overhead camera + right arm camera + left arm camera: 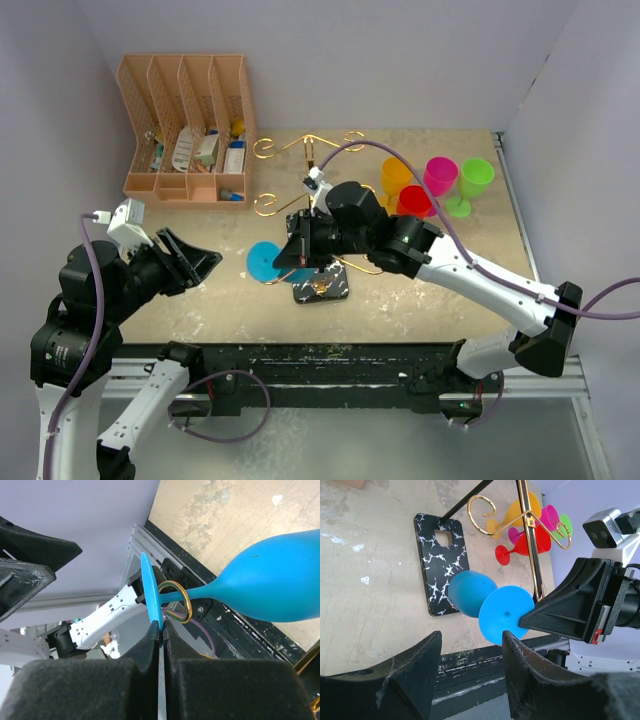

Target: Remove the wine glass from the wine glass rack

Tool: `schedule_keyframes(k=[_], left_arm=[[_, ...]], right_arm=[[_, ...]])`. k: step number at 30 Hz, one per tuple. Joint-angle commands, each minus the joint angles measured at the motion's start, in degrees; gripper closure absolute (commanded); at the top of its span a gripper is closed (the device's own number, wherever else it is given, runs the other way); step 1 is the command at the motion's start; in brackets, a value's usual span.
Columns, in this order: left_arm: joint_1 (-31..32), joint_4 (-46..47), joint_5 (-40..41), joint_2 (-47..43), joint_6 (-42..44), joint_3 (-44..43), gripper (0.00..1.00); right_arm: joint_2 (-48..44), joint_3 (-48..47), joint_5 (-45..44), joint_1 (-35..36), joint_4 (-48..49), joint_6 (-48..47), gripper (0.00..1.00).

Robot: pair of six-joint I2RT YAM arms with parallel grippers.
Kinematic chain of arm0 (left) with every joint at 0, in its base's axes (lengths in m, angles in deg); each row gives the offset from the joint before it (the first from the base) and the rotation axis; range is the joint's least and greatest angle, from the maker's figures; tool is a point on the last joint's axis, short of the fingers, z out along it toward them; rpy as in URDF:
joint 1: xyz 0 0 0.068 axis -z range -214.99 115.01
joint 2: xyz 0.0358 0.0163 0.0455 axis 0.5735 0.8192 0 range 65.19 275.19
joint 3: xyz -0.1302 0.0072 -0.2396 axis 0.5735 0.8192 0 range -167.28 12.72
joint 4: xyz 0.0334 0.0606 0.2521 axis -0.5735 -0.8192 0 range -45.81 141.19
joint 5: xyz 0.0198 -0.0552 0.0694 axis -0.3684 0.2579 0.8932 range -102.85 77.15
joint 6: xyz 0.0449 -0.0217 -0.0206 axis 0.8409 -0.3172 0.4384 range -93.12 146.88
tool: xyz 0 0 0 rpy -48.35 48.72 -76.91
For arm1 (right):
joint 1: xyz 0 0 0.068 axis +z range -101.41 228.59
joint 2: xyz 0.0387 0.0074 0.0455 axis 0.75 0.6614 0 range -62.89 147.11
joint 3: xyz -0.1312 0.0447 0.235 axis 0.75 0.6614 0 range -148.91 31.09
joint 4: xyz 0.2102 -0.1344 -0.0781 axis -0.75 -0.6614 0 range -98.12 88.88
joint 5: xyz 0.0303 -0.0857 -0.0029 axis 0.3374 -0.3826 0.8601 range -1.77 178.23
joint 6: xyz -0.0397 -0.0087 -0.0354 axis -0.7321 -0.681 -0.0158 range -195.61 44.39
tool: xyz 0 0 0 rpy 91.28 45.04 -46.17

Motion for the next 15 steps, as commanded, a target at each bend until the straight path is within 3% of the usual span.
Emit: schedule_keyframes(k=[1, 15], left_arm=[[-0.1, 2.59, -0.8, 0.67, -0.54, -0.32, 0.45], [-0.1, 1.53, -0.77, -0.11, -0.58, -0.51, 0.45]], right_arm=[[-0.92, 0.12, 4.76, -0.45, 7.59, 1.19, 1.0], [0.45, -0.11, 11.05, -0.5, 12.67, 3.71, 1.0]])
